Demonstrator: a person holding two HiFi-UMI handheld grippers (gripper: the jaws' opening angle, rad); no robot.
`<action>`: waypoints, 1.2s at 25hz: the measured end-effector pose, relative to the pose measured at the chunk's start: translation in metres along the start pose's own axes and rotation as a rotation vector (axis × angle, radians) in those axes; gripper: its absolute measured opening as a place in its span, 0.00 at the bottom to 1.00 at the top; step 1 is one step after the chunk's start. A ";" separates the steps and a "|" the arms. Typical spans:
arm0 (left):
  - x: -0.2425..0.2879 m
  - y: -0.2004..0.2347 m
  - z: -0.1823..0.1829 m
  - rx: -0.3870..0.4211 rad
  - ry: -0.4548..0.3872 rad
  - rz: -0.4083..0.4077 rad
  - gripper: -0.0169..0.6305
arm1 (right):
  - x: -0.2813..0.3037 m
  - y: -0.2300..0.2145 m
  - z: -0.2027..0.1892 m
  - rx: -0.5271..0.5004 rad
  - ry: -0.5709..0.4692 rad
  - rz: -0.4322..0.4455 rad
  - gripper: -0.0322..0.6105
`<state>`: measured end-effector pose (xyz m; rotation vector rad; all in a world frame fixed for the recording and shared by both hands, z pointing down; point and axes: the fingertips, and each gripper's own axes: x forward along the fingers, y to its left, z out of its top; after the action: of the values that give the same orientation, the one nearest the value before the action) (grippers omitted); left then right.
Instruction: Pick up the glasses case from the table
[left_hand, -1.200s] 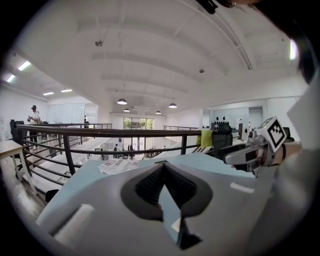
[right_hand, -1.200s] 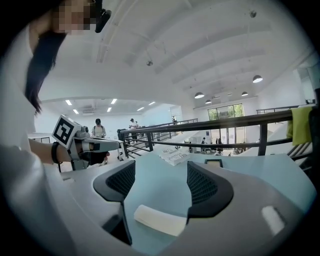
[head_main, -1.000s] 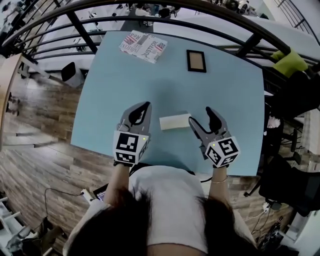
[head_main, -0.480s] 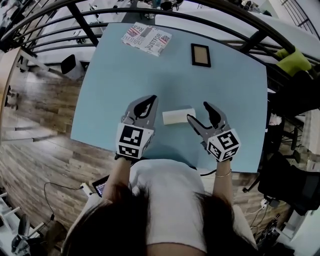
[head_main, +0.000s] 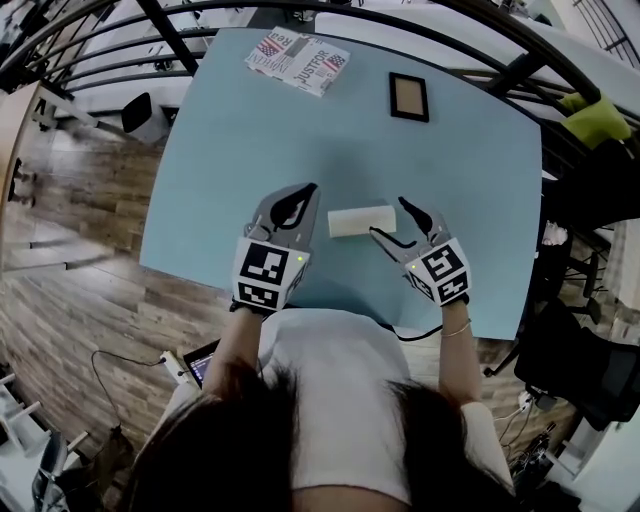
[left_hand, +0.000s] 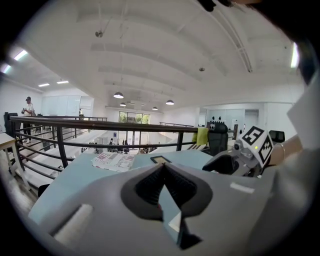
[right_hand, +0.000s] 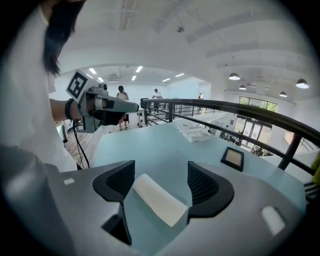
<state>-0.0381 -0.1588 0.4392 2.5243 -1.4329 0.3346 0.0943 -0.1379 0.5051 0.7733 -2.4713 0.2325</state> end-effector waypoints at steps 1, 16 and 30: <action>0.000 0.000 -0.001 -0.005 0.003 0.000 0.11 | 0.004 0.002 -0.005 -0.014 0.022 0.016 0.53; 0.005 -0.001 -0.024 -0.018 0.060 0.000 0.11 | 0.050 0.018 -0.078 -0.250 0.306 0.217 0.58; 0.012 0.004 -0.038 -0.038 0.092 0.012 0.11 | 0.080 0.018 -0.126 -0.419 0.483 0.372 0.60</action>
<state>-0.0394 -0.1588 0.4795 2.4378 -1.4065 0.4161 0.0841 -0.1225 0.6543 0.0613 -2.0734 0.0216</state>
